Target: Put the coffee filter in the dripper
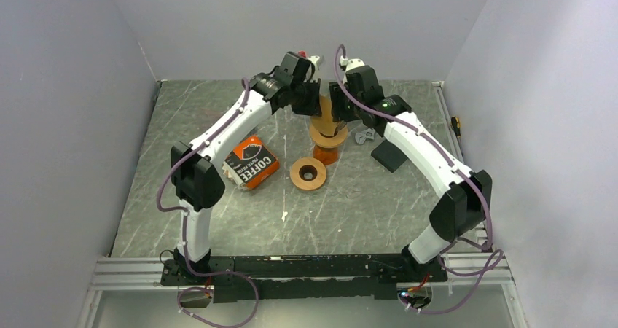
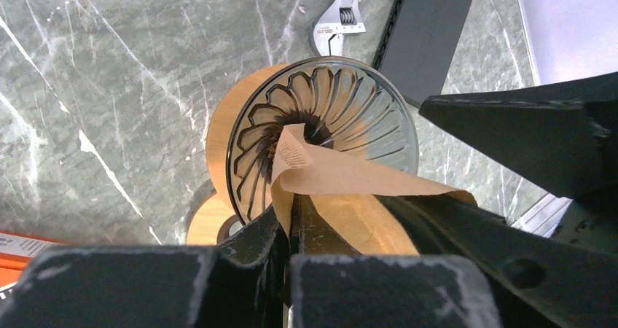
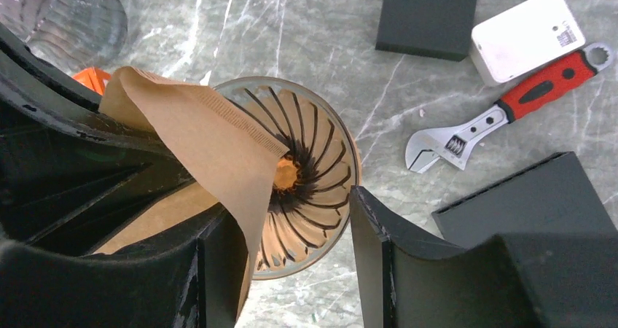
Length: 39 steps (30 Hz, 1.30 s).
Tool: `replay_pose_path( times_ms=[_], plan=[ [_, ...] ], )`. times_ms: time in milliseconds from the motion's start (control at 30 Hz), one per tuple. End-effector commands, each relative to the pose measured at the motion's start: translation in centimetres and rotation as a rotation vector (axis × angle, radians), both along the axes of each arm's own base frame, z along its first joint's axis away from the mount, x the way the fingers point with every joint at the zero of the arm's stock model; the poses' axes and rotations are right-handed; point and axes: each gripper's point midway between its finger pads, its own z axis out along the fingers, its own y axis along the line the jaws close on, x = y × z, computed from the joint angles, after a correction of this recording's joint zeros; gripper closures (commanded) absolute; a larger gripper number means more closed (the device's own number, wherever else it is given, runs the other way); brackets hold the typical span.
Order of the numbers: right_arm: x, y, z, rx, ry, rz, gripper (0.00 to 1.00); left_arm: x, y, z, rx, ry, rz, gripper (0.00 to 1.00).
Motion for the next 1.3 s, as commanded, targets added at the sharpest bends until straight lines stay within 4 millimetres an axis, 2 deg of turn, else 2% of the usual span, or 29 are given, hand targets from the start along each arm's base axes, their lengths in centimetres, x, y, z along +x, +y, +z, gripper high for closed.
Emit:
replay_pose_path(
  times_ms=[0, 100, 200, 400, 567, 700, 933, 1267],
  plan=[
    [0.5, 0.6, 1.0, 0.015, -0.010, 0.020, 0.45, 0.4, -0.3, 2.0, -0.021, -0.048, -0.019, 0.93],
    [0.6, 0.7, 0.6, 0.014, 0.000, 0.022, 0.44, 0.6, -0.3, 2.1, -0.026, -0.055, -0.020, 0.86],
    [0.7, 0.8, 0.2, 0.010, 0.015, 0.022, 0.43, 0.7, -0.4, 2.2, -0.027, -0.064, -0.024, 0.71],
    [0.8, 0.9, 0.2, 0.003, 0.029, 0.018, 0.40, 1.0, -0.1, 2.5, -0.009, -0.071, -0.021, 0.48],
    [1.0, 0.8, 0.2, -0.002, 0.035, 0.015, 0.38, 1.3, 0.9, 3.0, 0.025, -0.108, 0.004, 0.32],
    [1.1, 0.7, 0.4, -0.006, 0.034, 0.012, 0.34, 1.6, 1.9, 3.4, 0.066, -0.143, 0.024, 0.22],
    [1.1, 1.0, 1.0, 0.010, 0.029, 0.024, 0.26, 1.7, 2.8, 2.9, 0.110, -0.155, 0.035, 0.17],
    [1.6, 2.2, -1.0, 0.113, 0.129, 0.097, 0.21, 1.9, 3.2, 1.4, 0.055, -0.068, 0.034, 0.15]
  ],
)
